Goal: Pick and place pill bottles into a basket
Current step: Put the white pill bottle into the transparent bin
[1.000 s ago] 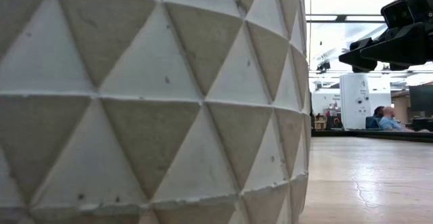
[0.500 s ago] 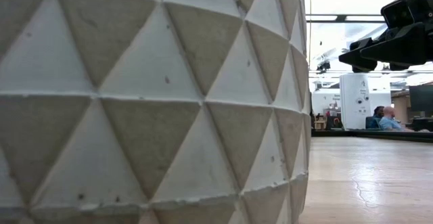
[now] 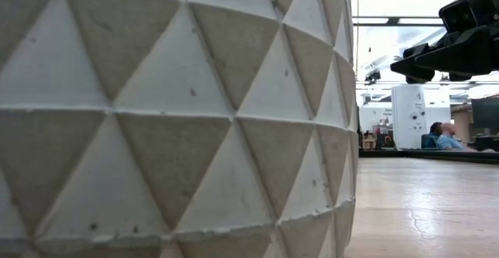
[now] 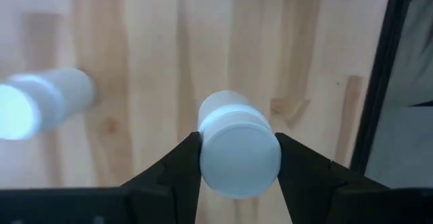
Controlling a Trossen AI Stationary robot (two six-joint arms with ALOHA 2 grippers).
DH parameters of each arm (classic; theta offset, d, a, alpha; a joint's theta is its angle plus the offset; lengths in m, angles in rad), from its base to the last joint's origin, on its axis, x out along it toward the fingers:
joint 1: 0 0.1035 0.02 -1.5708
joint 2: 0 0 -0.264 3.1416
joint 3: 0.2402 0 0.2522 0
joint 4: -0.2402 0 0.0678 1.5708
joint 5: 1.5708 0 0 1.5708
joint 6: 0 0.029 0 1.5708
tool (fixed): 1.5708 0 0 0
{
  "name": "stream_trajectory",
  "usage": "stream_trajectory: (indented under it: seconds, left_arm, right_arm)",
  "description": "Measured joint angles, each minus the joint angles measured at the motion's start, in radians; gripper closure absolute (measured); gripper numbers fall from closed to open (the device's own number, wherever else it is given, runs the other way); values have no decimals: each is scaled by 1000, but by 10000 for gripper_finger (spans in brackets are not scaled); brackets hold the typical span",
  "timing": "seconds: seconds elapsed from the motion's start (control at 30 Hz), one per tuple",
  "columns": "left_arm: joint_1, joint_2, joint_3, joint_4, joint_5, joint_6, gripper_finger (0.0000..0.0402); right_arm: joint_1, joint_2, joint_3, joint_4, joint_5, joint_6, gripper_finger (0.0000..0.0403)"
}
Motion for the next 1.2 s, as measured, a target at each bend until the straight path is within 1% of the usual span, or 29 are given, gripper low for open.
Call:
stream_trajectory:
  seconds: [0.17,0.33,0.73,0.93,1.2]
  left_arm:
    - [36,-2,57,-70,-52,60,253]
    - [94,-3,93,-99,-73,147,253]
    - [297,-5,148,-100,-74,380,253]
    - [411,-5,186,-96,-103,474,253]
    - [563,-6,240,-92,-105,600,253]
  right_arm:
    - [0,0,0,0,0,0,177]
    - [0,0,0,0,0,0,177]
    - [0,0,0,0,0,0,177]
    - [0,0,0,0,0,0,177]
    - [0,0,0,0,0,0,177]
